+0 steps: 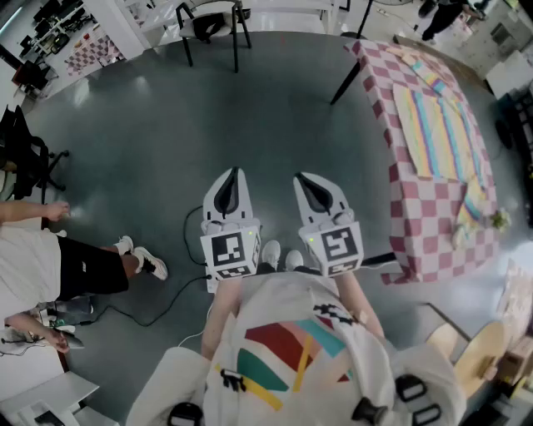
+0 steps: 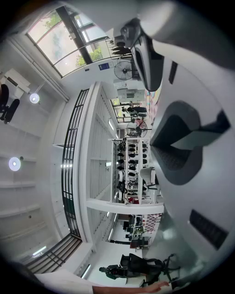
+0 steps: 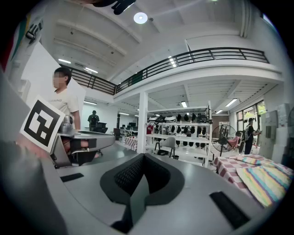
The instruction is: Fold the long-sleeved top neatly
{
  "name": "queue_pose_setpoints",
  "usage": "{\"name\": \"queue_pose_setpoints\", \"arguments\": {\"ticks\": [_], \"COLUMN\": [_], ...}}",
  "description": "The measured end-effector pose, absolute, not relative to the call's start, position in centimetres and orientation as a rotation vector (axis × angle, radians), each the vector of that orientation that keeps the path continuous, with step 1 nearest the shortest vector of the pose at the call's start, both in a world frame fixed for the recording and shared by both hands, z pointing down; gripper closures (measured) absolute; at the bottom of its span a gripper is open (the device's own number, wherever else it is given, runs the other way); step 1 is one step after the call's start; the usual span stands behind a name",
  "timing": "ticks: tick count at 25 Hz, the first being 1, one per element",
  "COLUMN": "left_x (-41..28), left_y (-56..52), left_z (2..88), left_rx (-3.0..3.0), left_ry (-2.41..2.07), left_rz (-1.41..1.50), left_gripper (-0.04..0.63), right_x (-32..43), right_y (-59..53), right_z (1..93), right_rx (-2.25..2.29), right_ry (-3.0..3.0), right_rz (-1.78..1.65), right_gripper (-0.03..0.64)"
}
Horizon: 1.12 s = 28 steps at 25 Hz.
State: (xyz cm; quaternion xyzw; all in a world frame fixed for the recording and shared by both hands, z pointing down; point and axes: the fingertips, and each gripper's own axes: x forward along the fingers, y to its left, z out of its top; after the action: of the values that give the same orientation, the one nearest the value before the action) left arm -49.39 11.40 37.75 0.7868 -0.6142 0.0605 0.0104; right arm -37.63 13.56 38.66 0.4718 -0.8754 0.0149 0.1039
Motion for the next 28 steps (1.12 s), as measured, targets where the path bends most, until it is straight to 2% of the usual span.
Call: {"name": "queue_pose_setpoints", "arguments": {"ticks": [22,23,24,25,26,28], "left_x": [-53.9,-53.8,-53.8,-53.8,-53.9,-53.9], "left_y": [11.2,11.1,11.0,10.8,10.7,10.7], "left_z": [38.2,38.2,38.3,38.3,38.3,38.3], "left_rx": [2.359,2.362,2.362,2.357,2.352,2.347], "left_ry": [-1.984,-1.969,-1.959,-1.956,-1.958,-1.957], "left_rz": [0.100,0.078,0.050,0.022,0.000,-0.016], "left_gripper": [0.587,0.549,0.398,0.345,0.322,0.310], "right_x": [-39.7,-39.6,-39.8,-40.0,-40.3,-40.8], "right_y": [12.2,12.1,12.0,11.9,11.8,11.9], "right_z": [38.2,38.1,38.0,37.9,37.9,37.9], "right_rx": [1.433,1.446,1.447,1.438,1.428,1.414], "right_ry": [-2.663,-2.670,-2.681,-2.698,-2.714,-2.728], "right_rz": [0.106,0.099,0.089,0.072,0.048,0.031], "right_gripper": [0.611,0.609,0.568,0.353,0.280,0.276]}}
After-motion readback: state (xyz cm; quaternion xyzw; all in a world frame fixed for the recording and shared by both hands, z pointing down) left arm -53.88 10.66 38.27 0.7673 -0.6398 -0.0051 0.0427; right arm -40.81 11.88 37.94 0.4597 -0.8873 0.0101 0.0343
